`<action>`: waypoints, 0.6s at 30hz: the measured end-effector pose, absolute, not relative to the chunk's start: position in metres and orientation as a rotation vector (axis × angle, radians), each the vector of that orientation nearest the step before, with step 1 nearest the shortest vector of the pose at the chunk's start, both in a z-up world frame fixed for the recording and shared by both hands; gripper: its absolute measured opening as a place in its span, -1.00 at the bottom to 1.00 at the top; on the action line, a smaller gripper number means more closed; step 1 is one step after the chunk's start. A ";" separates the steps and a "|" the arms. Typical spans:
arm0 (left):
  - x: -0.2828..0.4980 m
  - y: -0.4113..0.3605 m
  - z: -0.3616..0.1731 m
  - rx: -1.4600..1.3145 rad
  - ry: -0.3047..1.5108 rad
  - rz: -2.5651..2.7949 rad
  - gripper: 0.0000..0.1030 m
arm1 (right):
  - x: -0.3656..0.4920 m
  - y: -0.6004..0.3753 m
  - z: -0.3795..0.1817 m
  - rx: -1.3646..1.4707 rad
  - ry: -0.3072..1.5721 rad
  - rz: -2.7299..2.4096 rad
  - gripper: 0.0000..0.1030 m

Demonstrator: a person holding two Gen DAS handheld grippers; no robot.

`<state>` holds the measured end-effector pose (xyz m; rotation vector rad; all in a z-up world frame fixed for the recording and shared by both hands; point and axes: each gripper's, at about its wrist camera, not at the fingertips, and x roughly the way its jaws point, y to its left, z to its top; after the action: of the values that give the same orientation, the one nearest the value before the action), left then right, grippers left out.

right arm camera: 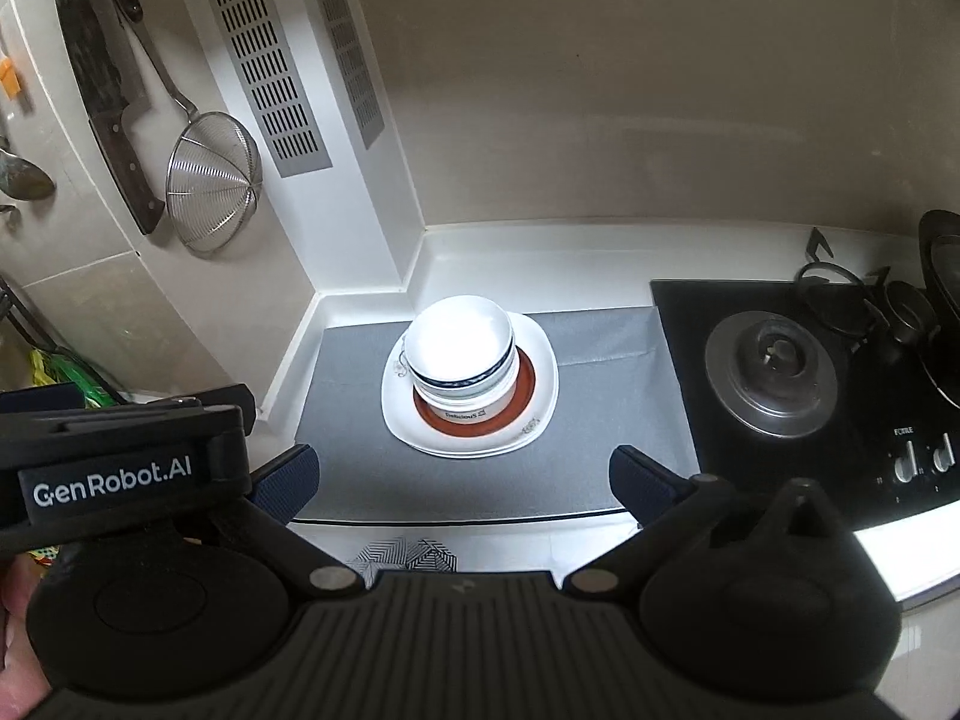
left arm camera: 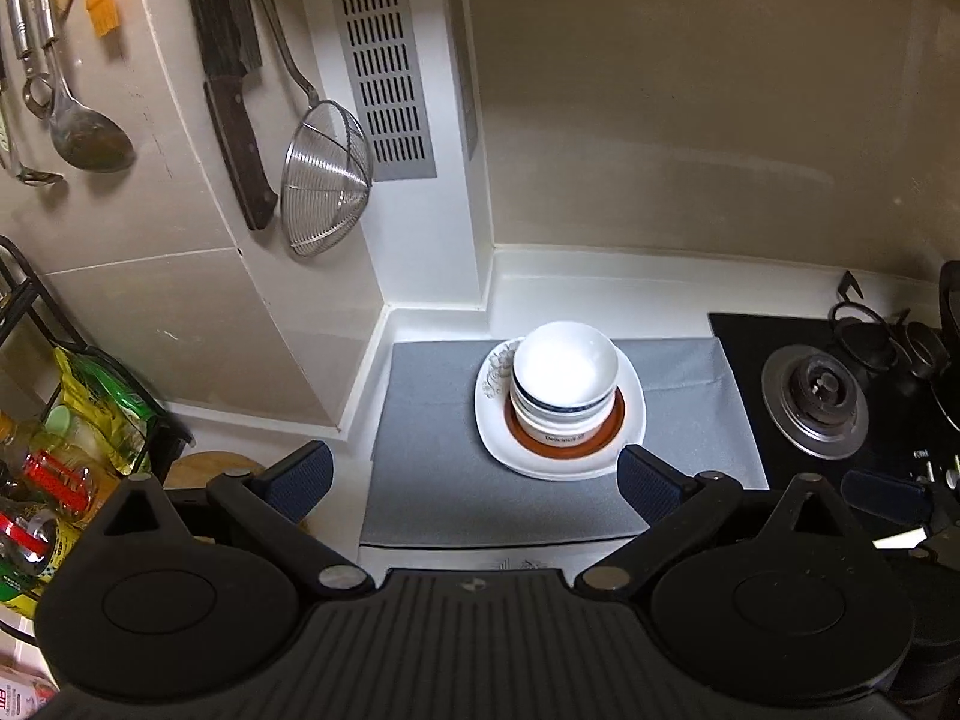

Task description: Organize plates and bowls

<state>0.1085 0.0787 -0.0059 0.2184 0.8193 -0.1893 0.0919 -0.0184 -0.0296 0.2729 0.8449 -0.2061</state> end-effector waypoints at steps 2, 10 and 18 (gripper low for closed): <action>0.108 0.077 -0.008 0.223 0.826 -0.195 0.96 | 0.089 -0.017 -0.029 0.254 0.846 -0.223 0.99; 0.106 0.075 -0.012 0.238 0.846 -0.199 0.96 | 0.085 -0.016 -0.031 0.242 0.864 -0.253 0.99; 0.106 0.074 -0.014 0.241 0.857 -0.209 0.96 | 0.085 -0.018 -0.033 0.242 0.872 -0.255 0.99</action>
<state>0.1063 0.0743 -0.0141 0.2415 0.8572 -0.2093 0.0846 -0.0183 -0.0328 0.2419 0.8721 -0.2553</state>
